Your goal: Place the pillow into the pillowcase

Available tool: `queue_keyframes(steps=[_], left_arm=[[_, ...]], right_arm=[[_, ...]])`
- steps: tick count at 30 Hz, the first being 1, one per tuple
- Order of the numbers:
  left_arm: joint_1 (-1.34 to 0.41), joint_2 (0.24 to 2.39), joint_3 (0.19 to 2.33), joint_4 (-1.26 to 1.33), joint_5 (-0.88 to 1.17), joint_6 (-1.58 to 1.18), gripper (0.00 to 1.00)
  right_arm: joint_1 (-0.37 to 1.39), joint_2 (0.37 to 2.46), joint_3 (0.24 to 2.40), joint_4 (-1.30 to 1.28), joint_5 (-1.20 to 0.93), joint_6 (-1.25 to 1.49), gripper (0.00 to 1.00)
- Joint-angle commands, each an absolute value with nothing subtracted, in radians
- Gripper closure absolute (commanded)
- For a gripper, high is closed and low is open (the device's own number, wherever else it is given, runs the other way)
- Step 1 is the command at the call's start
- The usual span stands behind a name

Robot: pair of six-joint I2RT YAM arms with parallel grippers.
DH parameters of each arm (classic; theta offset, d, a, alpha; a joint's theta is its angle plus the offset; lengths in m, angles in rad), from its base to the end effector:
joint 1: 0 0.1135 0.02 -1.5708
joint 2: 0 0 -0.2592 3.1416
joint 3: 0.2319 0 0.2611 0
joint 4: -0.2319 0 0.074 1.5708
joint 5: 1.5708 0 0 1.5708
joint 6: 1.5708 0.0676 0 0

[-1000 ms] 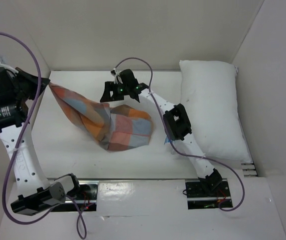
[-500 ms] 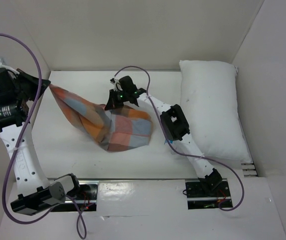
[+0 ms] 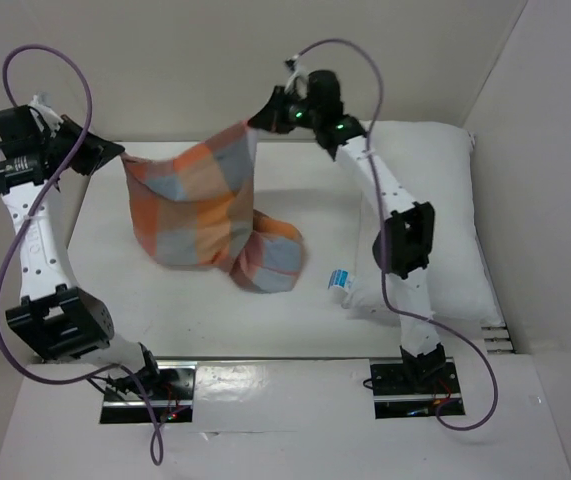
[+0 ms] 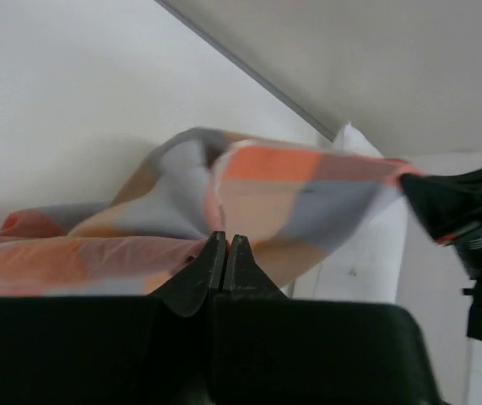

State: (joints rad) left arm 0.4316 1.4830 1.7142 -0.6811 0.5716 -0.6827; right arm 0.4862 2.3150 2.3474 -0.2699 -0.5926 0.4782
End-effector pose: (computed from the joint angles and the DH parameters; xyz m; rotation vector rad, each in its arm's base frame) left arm 0.3320 0.1127 0.4314 -0.7393 1.8794 -0.7351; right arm 0.4899 0.3016 0.3418 -0.4606 1.8843 1.1983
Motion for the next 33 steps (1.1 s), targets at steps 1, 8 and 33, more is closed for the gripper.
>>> queue_keyframes(steps=[1, 8, 33], left_arm=[[0.437, 1.453, 1.851, -0.548, 0.783, -0.695, 1.0], [0.437, 1.415, 1.869, -0.094, 1.054, -0.96, 1.0], [0.23, 1.707, 1.521, -0.456, 0.718, -0.551, 0.3]], right_arm=[[0.341, 2.059, 2.317, -0.146, -0.578, 0.474, 1.0], [0.201, 1.83, 2.216, 0.056, -0.613, 0.5, 1.0], [0.129, 0.752, 1.015, -0.147, 0.02, 0.235, 1.0]])
